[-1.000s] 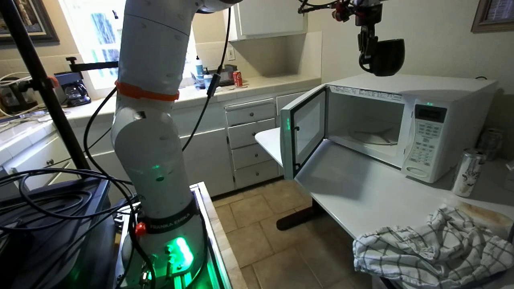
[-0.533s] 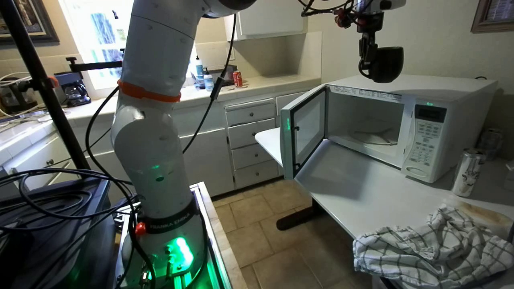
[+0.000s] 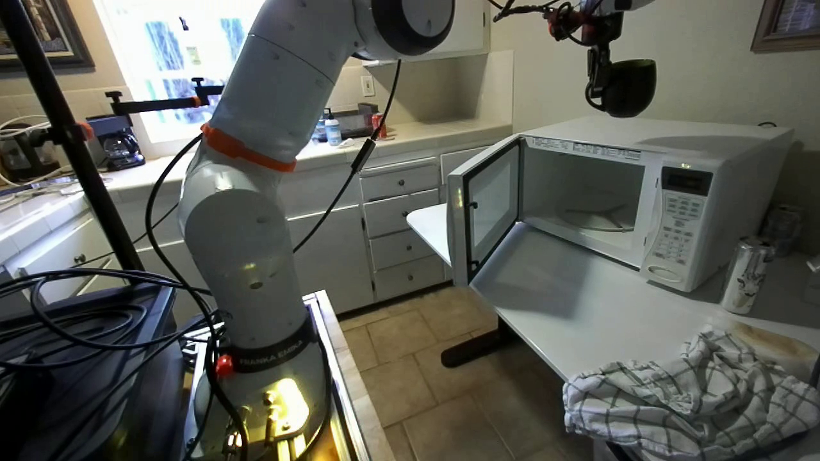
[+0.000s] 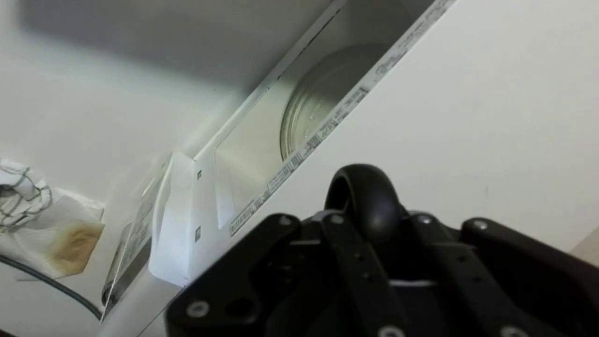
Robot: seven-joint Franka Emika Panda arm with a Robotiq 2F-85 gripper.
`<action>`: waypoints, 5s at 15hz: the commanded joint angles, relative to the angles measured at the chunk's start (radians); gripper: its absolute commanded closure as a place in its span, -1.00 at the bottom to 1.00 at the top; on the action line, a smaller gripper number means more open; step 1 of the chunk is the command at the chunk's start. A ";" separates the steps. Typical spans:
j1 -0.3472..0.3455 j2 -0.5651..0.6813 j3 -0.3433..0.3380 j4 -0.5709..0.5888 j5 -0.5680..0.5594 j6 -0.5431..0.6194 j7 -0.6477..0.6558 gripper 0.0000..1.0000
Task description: Put the black mug on top of the microwave.
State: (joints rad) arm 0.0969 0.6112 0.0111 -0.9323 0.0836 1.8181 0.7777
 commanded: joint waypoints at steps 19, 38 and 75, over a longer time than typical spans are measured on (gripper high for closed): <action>0.027 0.228 -0.018 0.365 -0.039 -0.232 -0.041 0.96; 0.005 0.323 -0.006 0.454 -0.046 -0.132 -0.075 0.96; 0.061 0.179 -0.024 0.475 -0.073 -0.220 -0.129 -1.00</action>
State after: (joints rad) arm 0.1578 0.7980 -0.0101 -0.4440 0.0081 1.5930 0.6480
